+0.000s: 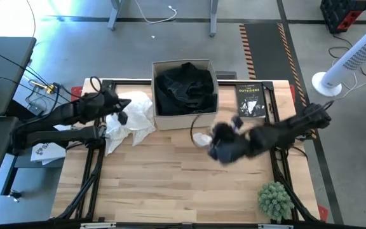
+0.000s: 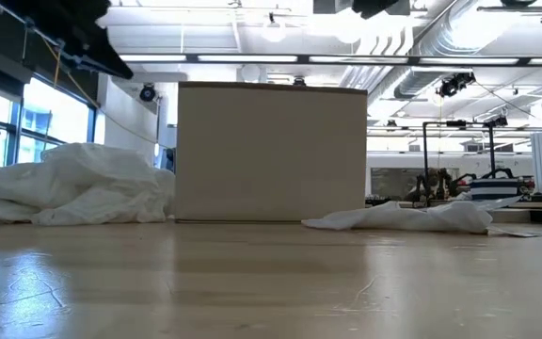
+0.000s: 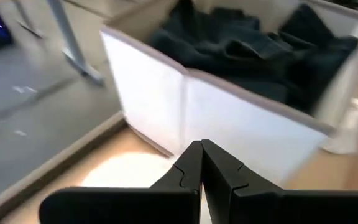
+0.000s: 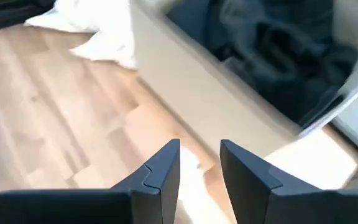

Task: Sort clothes
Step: Put the white sock into the laundry bin

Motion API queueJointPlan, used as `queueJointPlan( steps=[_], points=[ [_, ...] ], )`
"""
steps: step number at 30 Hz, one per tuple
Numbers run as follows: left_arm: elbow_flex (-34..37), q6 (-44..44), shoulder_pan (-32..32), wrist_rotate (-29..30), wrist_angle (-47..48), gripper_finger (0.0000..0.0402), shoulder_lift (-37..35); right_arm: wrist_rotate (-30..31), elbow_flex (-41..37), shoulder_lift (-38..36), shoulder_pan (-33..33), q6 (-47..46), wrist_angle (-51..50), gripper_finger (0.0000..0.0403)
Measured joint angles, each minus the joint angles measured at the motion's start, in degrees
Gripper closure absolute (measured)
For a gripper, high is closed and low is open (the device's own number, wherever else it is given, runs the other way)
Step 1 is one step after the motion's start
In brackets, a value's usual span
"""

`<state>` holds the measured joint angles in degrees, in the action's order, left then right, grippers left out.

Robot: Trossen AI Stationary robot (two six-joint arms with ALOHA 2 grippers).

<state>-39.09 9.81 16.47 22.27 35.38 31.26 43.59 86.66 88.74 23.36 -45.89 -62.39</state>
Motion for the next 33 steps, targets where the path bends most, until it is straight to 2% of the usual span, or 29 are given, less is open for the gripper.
queueJointPlan(
  steps=[3,6,9,11,15,21,25,27,29,33],
  points=[
    [0.0,2.4,-1.8,-1.0,1.6,0.0401,-1.1,4.4,-4.0,2.5,6.2,-8.8,0.3,0.0291],
    [0.0,2.6,-3.5,-1.1,1.3,0.0401,-1.2,5.3,-10.3,4.4,10.2,-22.1,0.4,0.0291],
    [0.0,2.6,-5.0,-1.1,1.1,0.0401,-1.2,3.6,-18.8,5.1,11.0,-33.4,2.1,0.029],
    [0.0,2.5,-5.7,-0.7,1.1,0.0401,-0.9,2.7,-24.7,4.8,9.9,-34.3,5.9,0.0288],
    [0.0,1.7,-6.1,-0.6,1.1,0.0401,-0.4,-2.3,-34.6,2.2,4.3,-30.0,17.3,0.0274],
    [0.0,2.0,-6.1,-0.1,1.2,0.0401,0.6,-10.4,-47.9,1.7,-5.4,-6.0,51.6,0.0221],
    [0.0,2.1,-6.1,-0.6,1.5,0.0401,1.6,-13.3,-53.2,4.2,-10.4,-3.7,58.3,0.0206],
    [0.0,2.2,-6.1,-1.2,2.2,0.0401,2.0,-15.0,-53.6,5.3,-11.8,-4.6,60.2,0.022],
    [0.0,2.6,-6.2,-1.3,2.8,0.0401,2.3,-15.4,-53.2,6.4,-11.9,-4.3,60.6,0.0255],
    [0.0,3.5,-6.9,-1.5,3.1,0.0401,2.6,-20.1,-49.5,7.1,-9.7,0.4,61.6,0.0368]
  ],
)
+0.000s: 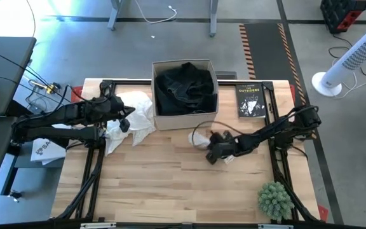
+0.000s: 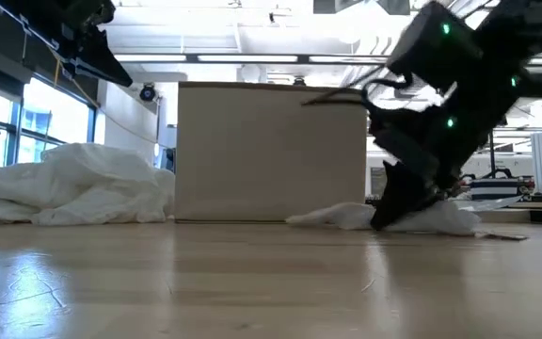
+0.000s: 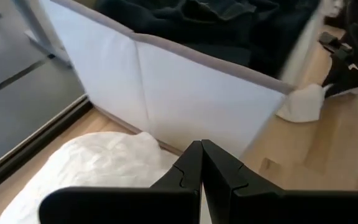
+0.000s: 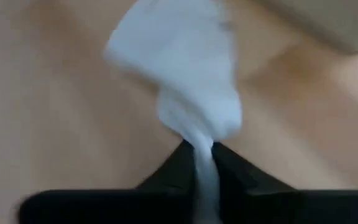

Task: Sort clothes
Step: Put the white sock into the laundry bin

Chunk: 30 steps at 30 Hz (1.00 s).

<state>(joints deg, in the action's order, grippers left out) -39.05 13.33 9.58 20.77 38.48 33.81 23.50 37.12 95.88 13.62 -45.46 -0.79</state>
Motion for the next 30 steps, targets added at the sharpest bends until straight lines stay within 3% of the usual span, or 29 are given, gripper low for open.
queueJointPlan(
  steps=[2,5,7,9,13,16,19,23,30],
  points=[
    [0.0,-1.5,-0.6,-1.6,0.6,0.0401,0.0,-5.7,3.5,-0.1,0.9,4.3,-1.0,0.0387],
    [0.0,-3.1,-1.1,-5.1,4.1,0.0401,-0.7,-12.7,11.6,-1.3,1.2,10.4,-1.2,0.0374],
    [0.0,-2.7,-1.3,-6.3,5.1,0.0401,-1.2,-11.7,18.5,-1.8,1.1,17.6,-2.2,0.0373],
    [0.0,-2.1,-1.7,-6.6,4.8,0.0401,-1.5,-4.3,25.7,-1.8,1.1,27.9,-4.9,0.0382],
    [0.0,-1.2,-2.3,-6.5,4.9,0.0401,-1.5,18.4,38.5,-1.9,-1.1,48.8,-2.8,0.0396],
    [0.0,-0.9,-2.8,-6.3,4.9,0.0401,-1.5,24.4,45.8,-2.0,-6.4,59.2,-1.2,0.0387],
    [0.0,-0.3,-3.2,-6.3,5.0,0.0401,-1.5,17.0,51.1,-2.0,-13.6,60.3,-1.3,0.0377],
    [0.0,0.1,-3.8,-6.1,5.1,0.0401,-1.5,2.2,52.1,-1.9,-23.2,52.0,-5.9,0.037],
    [0.0,0.1,-3.8,-5.9,5.1,0.0401,-1.5,-5.5,51.8,-1.2,-31.6,38.1,-26.2,0.0308]
  ],
)
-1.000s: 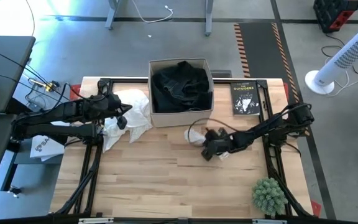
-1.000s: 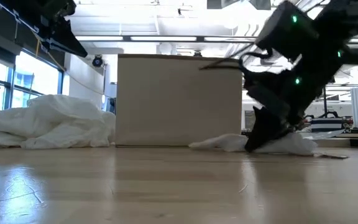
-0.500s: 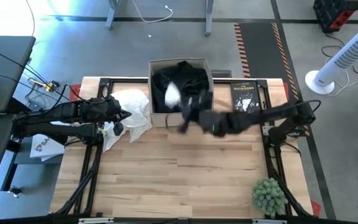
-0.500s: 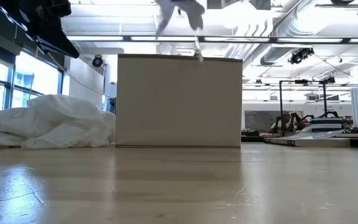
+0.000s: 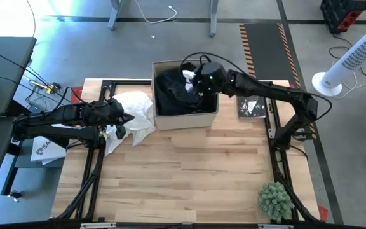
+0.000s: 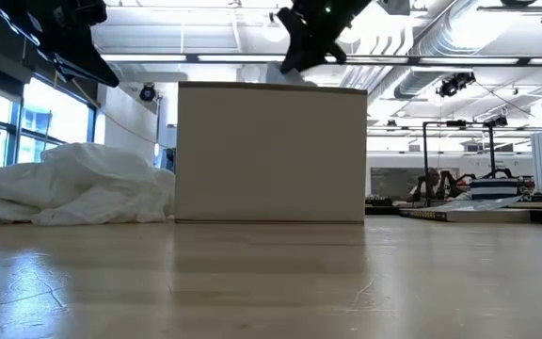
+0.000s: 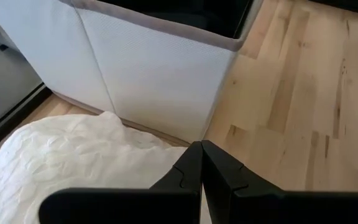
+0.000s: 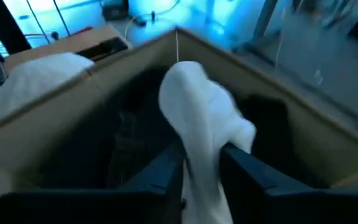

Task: Sort clothes
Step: Put the white sock into the laundry bin

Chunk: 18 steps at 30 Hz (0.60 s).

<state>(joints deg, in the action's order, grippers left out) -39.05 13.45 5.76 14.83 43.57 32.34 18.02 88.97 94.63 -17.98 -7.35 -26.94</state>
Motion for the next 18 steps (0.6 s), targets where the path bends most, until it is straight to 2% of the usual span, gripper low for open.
queueJointPlan(
  steps=[5,9,13,18],
  points=[
    [0.0,0.8,0.0,2.2,0.5,0.0401,0.0,-3.7,0.0,-0.5,-0.1,-1.6,0.3,0.0261],
    [0.0,3.1,0.0,7.2,1.9,0.0401,0.1,-2.7,0.1,-0.6,2.4,0.4,1.6,0.0253],
    [0.0,6.5,0.0,11.9,2.9,0.0401,0.8,6.2,0.1,-0.1,6.0,3.4,0.8,0.0252],
    [0.0,9.1,0.1,15.6,3.8,0.0385,3.3,23.9,0.1,-0.1,14.0,20.6,9.8,0.0251]
  ],
)
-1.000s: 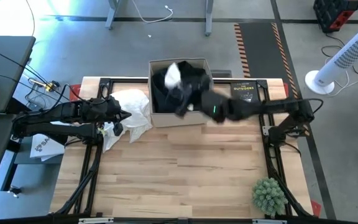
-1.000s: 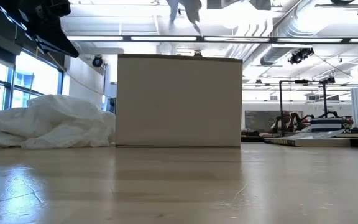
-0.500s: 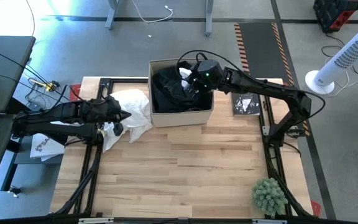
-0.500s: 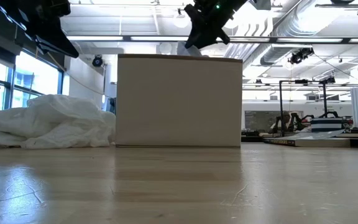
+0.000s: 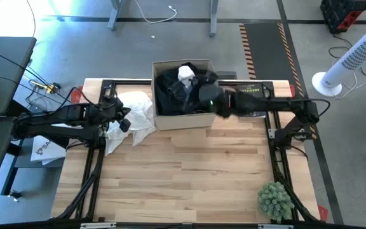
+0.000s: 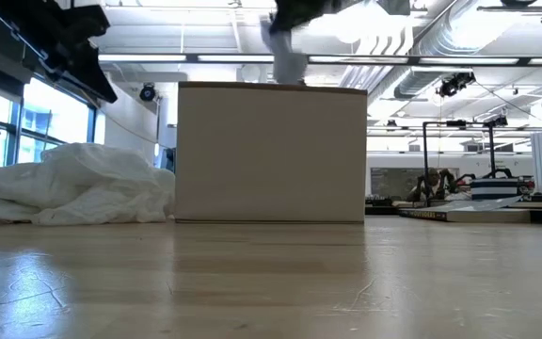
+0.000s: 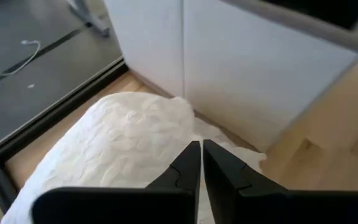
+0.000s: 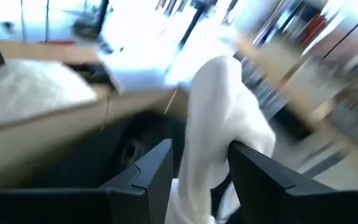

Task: Sort clothes
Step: Put the white sock into the laundry bin, then put the white dress into the laundry bin

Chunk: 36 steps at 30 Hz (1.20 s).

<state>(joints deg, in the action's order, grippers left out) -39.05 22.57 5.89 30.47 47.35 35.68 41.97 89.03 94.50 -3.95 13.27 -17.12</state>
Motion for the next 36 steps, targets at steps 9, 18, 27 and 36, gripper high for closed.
queueJointPlan(
  steps=[9,18,27,36],
  points=[
    [0.0,2.4,3.3,-0.4,1.6,0.031,8.4,-1.3,0.0,-0.1,1.1,-5.4,1.9,0.0251],
    [0.0,4.7,5.2,-0.9,6.4,0.0271,13.3,-10.7,0.0,-0.7,-9.1,-22.4,-10.7,0.0189],
    [0.0,9.2,12.0,2.2,10.4,0.0259,17.2,-11.0,0.0,-0.9,-8.2,-23.4,-12.4,0.0179],
    [0.0,-3.4,24.3,-12.5,2.3,0.0307,28.9,-10.7,0.0,-0.9,-2.0,-22.0,-12.3,0.0179]
  ],
)
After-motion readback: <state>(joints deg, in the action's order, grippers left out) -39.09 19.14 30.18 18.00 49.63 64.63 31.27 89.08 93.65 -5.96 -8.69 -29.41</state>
